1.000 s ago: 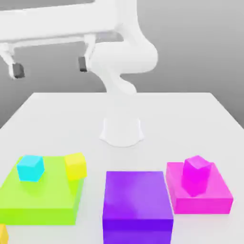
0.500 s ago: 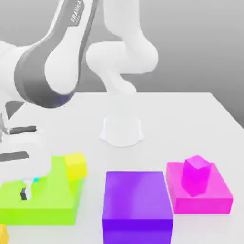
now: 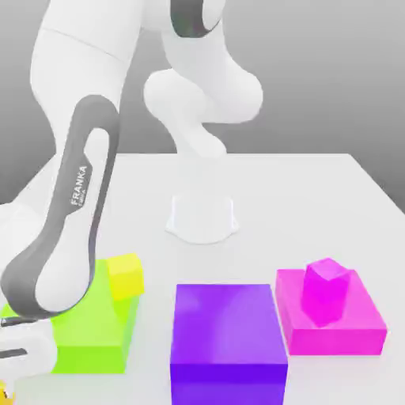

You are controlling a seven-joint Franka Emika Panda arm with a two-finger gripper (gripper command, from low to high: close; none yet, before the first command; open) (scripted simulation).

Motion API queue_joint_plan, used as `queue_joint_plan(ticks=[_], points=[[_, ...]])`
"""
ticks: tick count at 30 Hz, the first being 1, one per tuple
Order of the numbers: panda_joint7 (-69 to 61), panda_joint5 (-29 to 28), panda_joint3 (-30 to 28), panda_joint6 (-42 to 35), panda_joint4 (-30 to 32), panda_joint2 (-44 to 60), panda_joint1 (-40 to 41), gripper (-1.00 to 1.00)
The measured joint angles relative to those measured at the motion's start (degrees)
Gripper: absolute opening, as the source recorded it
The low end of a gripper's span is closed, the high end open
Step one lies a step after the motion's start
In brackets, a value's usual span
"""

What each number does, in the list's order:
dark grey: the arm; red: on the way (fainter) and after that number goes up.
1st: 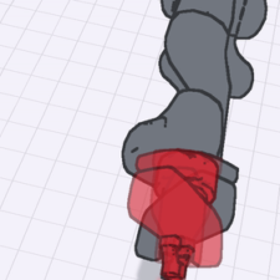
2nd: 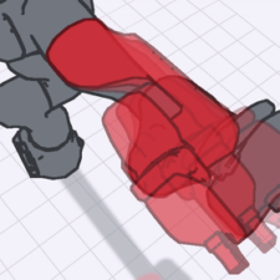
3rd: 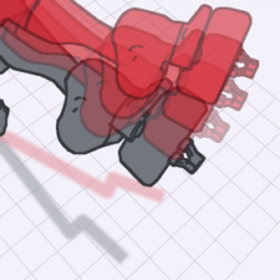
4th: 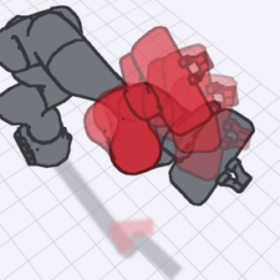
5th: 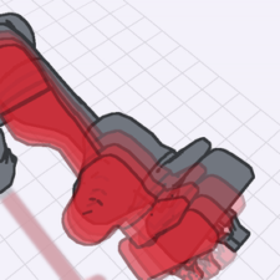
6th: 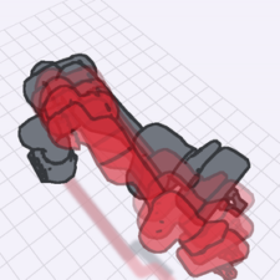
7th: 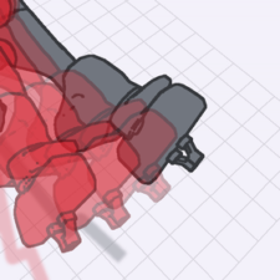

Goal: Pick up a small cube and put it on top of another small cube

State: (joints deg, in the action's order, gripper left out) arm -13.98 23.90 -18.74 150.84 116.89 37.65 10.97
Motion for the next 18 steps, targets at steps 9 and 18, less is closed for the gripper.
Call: queue_joint_plan(ticks=[9,18], points=[[3.0,-5.5,0.0,-7.3,8.2,-14.7,-9.3,-1.00],[4.5,-11.1,10.2,-9.6,22.1,-31.4,-23.2,-1.00]])
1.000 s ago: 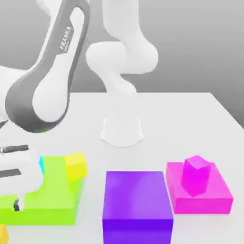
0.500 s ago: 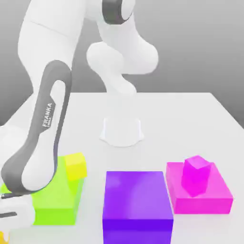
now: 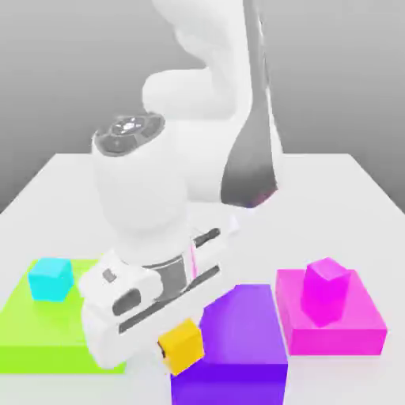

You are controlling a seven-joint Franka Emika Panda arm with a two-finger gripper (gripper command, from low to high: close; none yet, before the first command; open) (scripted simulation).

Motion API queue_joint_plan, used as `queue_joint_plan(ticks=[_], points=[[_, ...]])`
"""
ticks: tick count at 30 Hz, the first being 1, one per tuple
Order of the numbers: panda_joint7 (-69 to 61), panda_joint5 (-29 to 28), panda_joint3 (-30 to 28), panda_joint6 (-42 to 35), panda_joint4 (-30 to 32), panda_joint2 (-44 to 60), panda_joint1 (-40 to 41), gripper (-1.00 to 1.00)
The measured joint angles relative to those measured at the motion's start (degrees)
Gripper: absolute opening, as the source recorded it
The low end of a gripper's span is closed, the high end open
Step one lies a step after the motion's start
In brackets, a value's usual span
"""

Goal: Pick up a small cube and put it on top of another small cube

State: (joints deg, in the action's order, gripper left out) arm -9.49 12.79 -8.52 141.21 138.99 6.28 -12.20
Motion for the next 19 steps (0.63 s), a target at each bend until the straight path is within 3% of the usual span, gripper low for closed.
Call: queue_joint_plan(ticks=[4,10,15,16,19], points=[[1.1,-3.3,4.4,-0.6,6.4,-8.1,-9.1,-1.00],[3.1,-8.8,11.9,-1.2,16.1,-20.7,-15.4,-1.00],[4.1,-10.8,14.1,7.6,19.6,-15.9,-16.9,-1.00],[4.3,-11.1,14.1,10.0,20.0,-13.9,-16.8,1.00],[4.3,-11.1,14.1,10.0,20.0,-13.9,-16.8,1.00]])
